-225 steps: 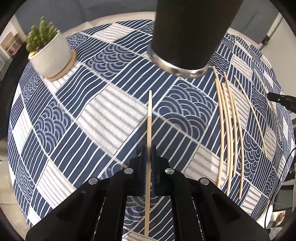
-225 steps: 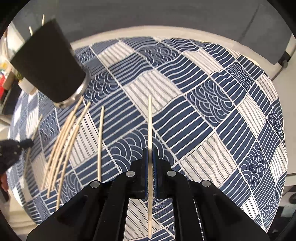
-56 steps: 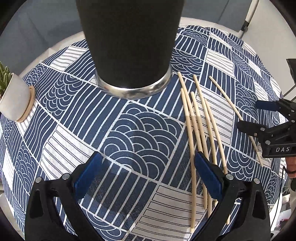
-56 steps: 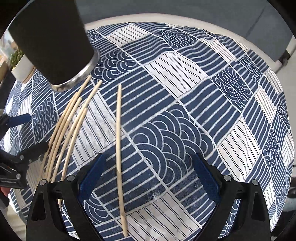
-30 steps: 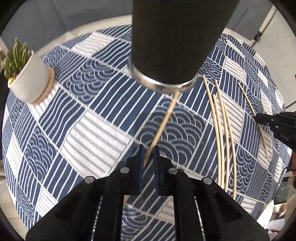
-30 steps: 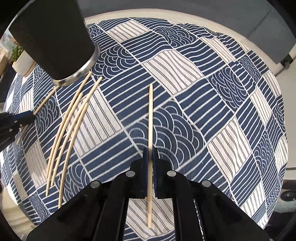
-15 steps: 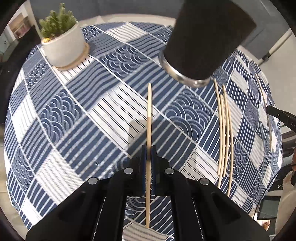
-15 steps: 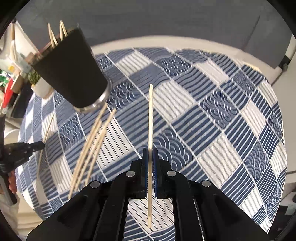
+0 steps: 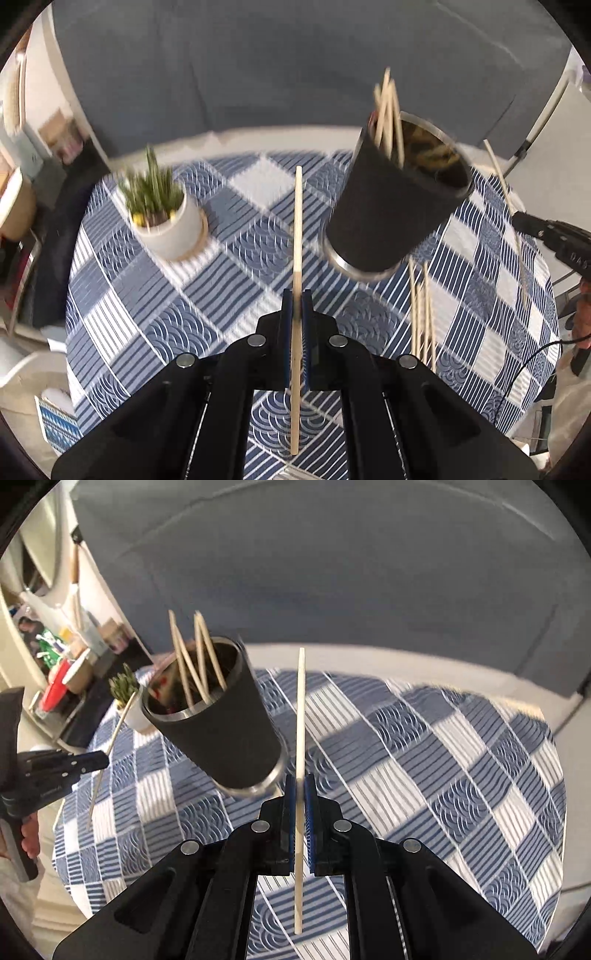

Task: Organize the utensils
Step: 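Lift the left tool's skewer over the black cup while the right tool brings its skewer, then open the left tool to drop its skewer in the cup while the right tool releases its skewer, then move both open tools back down toward the remaining skewers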

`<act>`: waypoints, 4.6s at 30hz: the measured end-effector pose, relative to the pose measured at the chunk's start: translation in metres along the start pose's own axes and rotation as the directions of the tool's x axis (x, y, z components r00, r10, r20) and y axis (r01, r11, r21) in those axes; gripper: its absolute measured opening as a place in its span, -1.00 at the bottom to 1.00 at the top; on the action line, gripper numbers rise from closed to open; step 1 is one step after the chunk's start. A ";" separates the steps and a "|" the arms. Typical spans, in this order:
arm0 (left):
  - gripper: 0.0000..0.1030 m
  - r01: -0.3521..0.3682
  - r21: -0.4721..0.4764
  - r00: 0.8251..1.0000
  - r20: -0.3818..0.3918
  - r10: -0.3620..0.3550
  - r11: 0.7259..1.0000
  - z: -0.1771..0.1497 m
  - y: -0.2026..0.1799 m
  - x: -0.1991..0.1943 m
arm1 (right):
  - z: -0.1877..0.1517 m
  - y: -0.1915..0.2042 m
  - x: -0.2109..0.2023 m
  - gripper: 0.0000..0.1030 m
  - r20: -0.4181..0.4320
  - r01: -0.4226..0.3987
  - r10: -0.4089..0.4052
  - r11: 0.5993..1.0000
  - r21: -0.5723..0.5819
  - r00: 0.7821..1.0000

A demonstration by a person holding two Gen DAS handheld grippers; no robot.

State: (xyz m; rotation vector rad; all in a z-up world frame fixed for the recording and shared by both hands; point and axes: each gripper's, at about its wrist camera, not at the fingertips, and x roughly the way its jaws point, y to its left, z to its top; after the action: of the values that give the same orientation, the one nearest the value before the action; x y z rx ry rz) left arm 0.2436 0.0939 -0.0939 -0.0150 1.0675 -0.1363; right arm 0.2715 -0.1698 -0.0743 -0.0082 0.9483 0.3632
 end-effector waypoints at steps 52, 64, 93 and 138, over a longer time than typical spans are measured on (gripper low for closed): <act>-0.91 0.385 0.164 0.757 0.507 -0.412 0.908 0.115 -0.036 -0.030 | 0.109 0.063 -0.002 -0.91 0.394 -0.186 0.221 0.975 -0.126 0.892; -0.91 0.465 0.166 0.699 0.535 -0.475 0.870 0.109 -0.034 0.006 | 0.102 0.054 0.031 -0.91 0.383 -0.211 0.224 0.974 -0.077 0.896; 0.83 0.301 0.137 0.831 0.447 -0.331 0.944 0.049 -0.026 -0.004 | 0.048 0.020 0.003 0.75 0.297 -0.099 0.092 0.995 0.007 0.950; 0.87 0.213 0.205 0.973 -0.132 -0.189 0.955 -0.066 -0.066 0.111 | -0.136 0.005 0.086 0.76 -0.261 0.114 -0.082 0.987 0.109 0.962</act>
State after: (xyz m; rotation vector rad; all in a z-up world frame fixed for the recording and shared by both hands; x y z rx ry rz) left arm 0.2320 0.0186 -0.2176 0.0830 1.1563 -0.4427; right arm 0.2076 -0.1620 -0.2217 0.0112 1.2202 0.2134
